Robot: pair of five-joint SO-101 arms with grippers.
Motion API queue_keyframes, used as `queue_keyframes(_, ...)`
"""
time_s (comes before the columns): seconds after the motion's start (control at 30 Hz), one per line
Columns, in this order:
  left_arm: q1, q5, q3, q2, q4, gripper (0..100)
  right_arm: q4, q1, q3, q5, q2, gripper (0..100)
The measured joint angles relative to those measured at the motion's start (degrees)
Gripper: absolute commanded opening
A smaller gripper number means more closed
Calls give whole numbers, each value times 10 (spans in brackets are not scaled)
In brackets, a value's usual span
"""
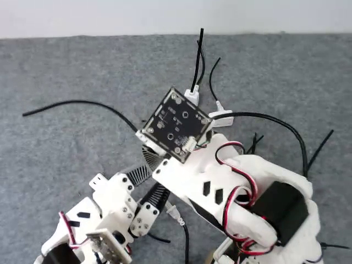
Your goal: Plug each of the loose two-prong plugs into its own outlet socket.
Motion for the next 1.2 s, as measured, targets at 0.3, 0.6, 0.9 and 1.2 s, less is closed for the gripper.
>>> queue_keyframes(0.3,-1,0,1,0,0,13,29,0,-13,0,0,8)
queue_keyframes(0.6,58,8,-8,0,30,13,35,-3,-13,1,12,8)
queue_keyframes(0.9,79,-19,-50,-1,65,13,36,-31,-27,1,20,8)
queue_keyframes(1.2,79,-19,-60,-1,65,13,36,-36,-37,5,19,8)
